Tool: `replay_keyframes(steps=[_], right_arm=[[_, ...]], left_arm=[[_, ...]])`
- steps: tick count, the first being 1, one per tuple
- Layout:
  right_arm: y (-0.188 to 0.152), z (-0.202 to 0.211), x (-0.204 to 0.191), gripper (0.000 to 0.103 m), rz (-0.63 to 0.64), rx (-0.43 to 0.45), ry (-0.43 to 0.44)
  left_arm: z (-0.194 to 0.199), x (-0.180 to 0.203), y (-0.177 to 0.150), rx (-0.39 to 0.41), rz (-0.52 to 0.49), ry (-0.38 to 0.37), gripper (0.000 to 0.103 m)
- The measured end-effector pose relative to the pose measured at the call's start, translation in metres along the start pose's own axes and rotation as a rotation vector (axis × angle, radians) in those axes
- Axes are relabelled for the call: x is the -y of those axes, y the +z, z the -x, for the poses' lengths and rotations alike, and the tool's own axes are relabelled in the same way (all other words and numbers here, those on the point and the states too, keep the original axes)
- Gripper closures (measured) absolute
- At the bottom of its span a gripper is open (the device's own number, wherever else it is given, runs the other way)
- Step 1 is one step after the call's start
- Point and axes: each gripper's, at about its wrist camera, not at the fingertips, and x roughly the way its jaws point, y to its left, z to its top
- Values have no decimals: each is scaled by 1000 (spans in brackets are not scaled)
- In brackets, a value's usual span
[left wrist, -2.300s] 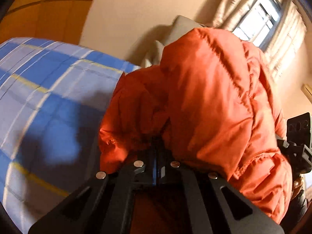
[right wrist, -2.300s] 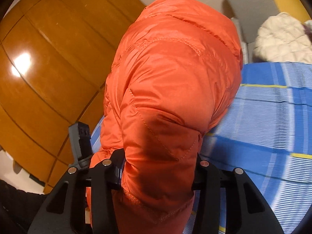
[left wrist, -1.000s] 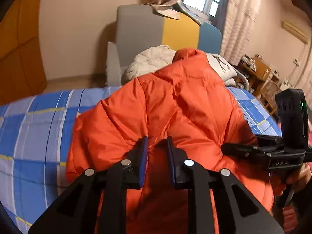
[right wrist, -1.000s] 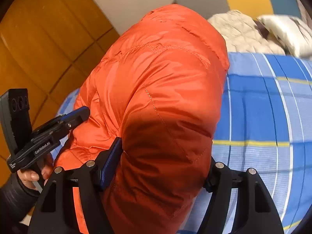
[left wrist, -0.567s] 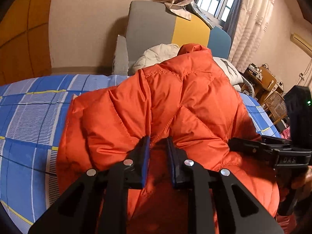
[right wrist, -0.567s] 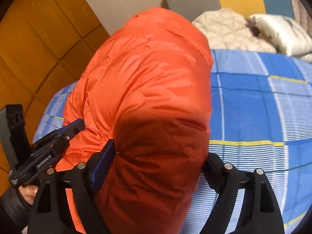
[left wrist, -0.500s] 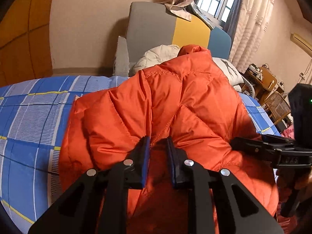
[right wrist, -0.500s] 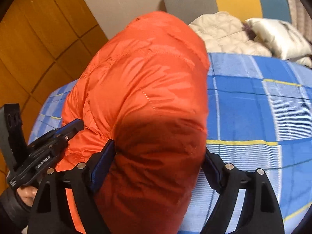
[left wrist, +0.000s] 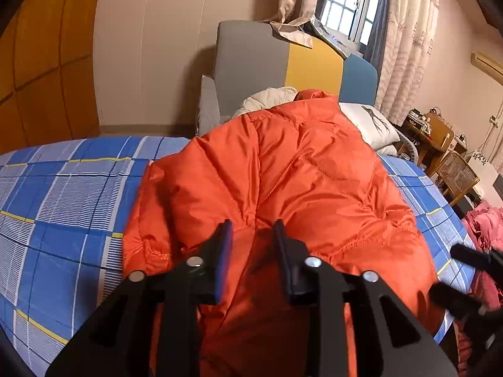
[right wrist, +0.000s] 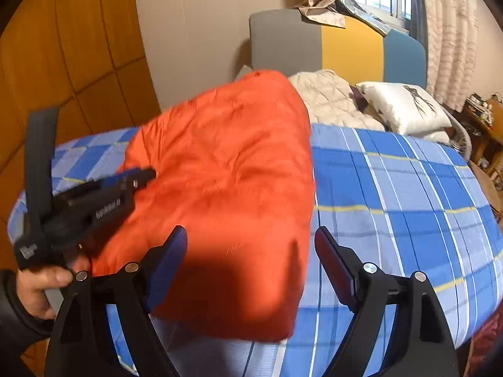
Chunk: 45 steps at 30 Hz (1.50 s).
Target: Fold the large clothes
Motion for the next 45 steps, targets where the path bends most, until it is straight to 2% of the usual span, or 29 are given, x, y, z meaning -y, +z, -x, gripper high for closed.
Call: replay_keyframes(steps=[5, 9, 12, 19, 21, 27, 32, 37, 45], right_arm=[[-15, -7, -12, 20, -33, 2, -45], [-21, -5, -19, 20, -51, 21, -92], [-24, 1, -19, 20, -80, 35, -99], [-33, 22, -30, 20, -103, 83, -138], [-35, 30, -30, 13, -117, 101, -139], [-44, 52, -31, 13, -139, 136, -162], [-57, 71, -28, 3, -188, 146, -199], [-68, 91, -25, 3, -214, 154, -244], [-83, 131, -34, 3, -203, 190, -312]], left_arm=[[9, -1, -3, 6, 1, 16, 67], [22, -4, -9, 22, 17, 35, 53], [36, -6, -14, 35, 21, 41, 48], [83, 2, -26, 113, -21, 74, 34], [93, 2, -29, 126, -25, 83, 31], [127, 10, -40, 164, -34, 94, 22], [152, 16, -52, 182, -40, 113, 12], [175, 22, -68, 189, -49, 132, 3], [205, 24, -88, 181, -53, 163, 2]])
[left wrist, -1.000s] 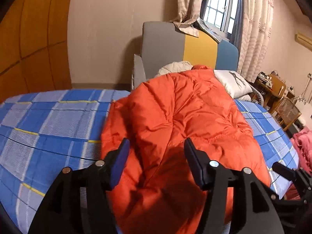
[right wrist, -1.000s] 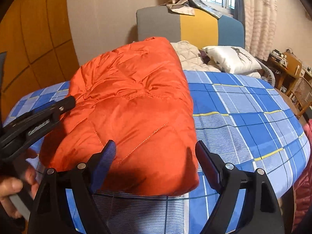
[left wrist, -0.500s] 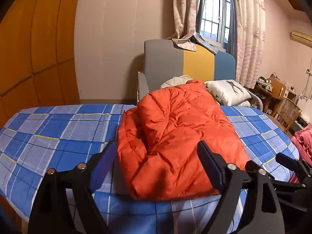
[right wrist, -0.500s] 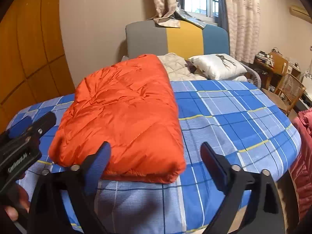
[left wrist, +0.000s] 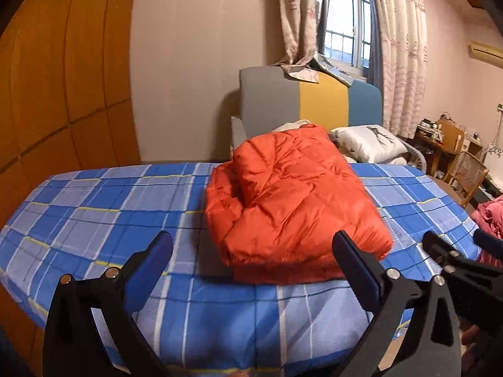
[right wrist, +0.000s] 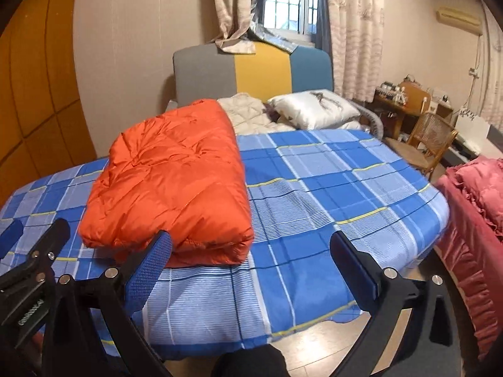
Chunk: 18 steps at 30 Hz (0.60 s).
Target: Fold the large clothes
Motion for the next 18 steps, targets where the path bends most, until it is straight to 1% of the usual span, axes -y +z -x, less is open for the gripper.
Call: replay_keyframes(steps=[2, 8, 11, 14, 18], right_arm=[[-4, 10, 3, 3, -15, 10, -1], [-14, 30, 7, 3, -15, 26, 10], [-18, 37, 8, 3, -23, 30, 23], [-19, 43, 11, 3, -24, 46, 27], [-21, 49, 16, 3, -36, 55, 29]], left_arm=[[9, -4, -5, 0, 14, -6, 2], [30, -10, -14, 1, 24, 38, 2], [39, -9, -18, 11, 11, 86, 2], [47, -8, -20, 21, 5, 80, 2], [56, -6, -21, 21, 22, 50, 2]])
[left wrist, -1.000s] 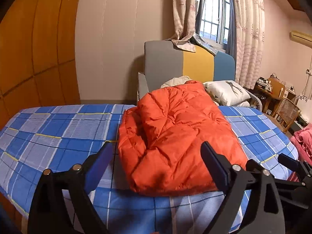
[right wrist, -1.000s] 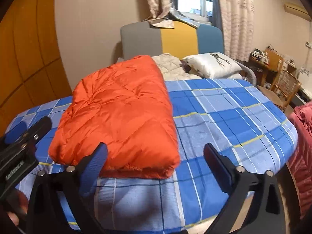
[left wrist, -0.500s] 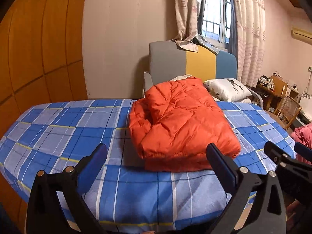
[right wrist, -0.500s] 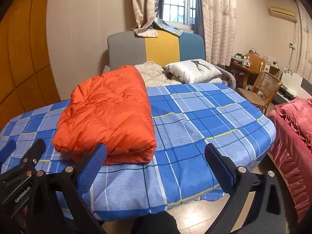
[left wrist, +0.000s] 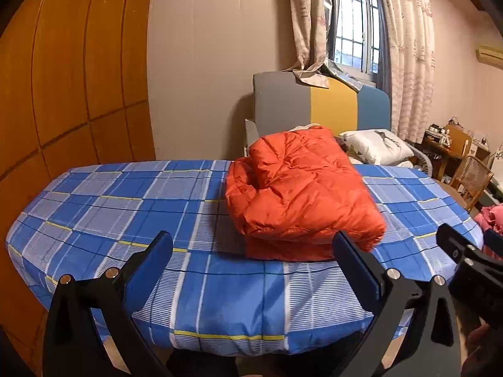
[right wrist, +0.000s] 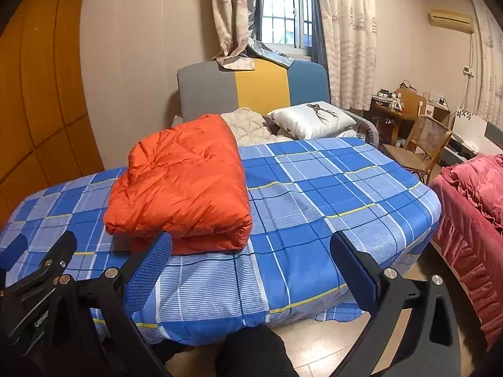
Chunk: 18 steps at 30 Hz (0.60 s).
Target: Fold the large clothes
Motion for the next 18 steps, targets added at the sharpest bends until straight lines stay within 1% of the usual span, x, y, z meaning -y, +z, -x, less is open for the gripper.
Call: replay_keyframes(steps=[4, 8, 10, 18], right_arm=[[-2, 2, 6, 3, -7, 0, -12], [-5, -1, 5, 3, -5, -11, -3], [-6, -1, 5, 3, -5, -13, 0], [-8, -4, -13, 3, 36, -23, 20]], left_arm=[[3, 4, 0, 6, -11, -4, 2], [3, 4, -1, -4, -11, -9, 2], [3, 3, -1, -1, -14, 1, 2], [0, -6, -6, -14, 5, -4, 2]])
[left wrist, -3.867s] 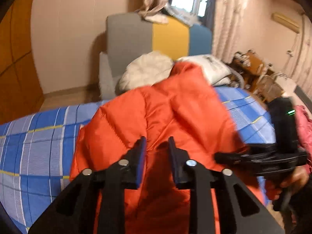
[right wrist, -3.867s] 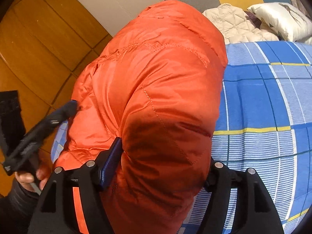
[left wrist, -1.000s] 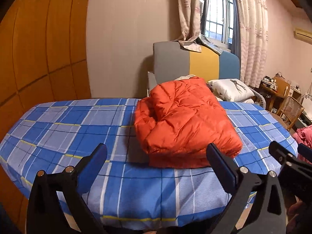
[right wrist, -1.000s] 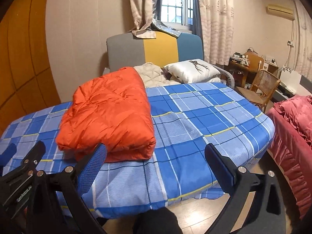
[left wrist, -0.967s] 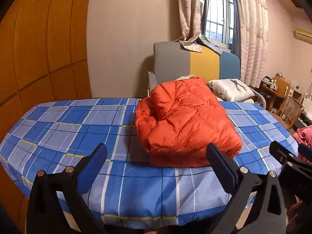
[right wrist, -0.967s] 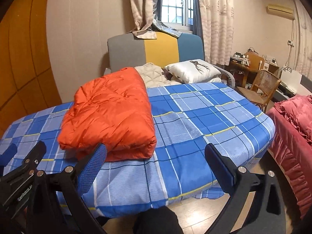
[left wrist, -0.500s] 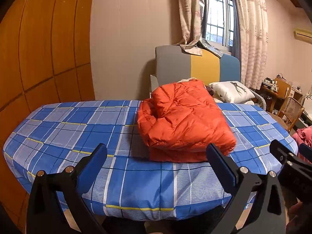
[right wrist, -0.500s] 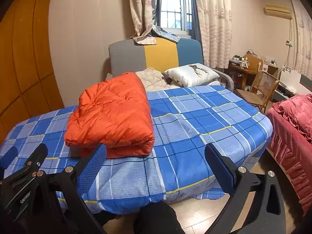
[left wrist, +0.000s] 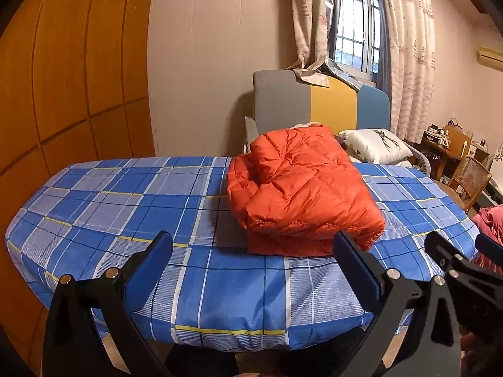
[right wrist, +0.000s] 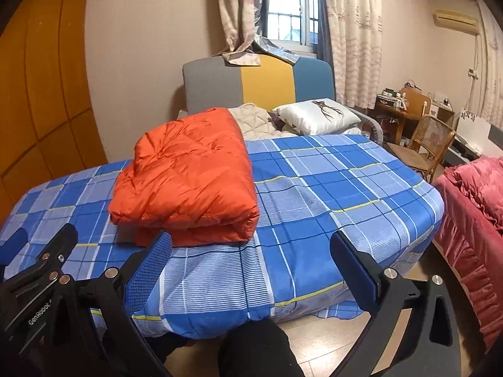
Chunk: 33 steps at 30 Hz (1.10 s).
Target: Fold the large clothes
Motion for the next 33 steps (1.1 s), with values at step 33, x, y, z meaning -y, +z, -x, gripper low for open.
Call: replay_keyframes(steps=[33], right_arm=[[-8, -8, 15, 3, -16, -17, -77]], left_arm=[[2, 23, -2, 6, -78, -61, 2]])
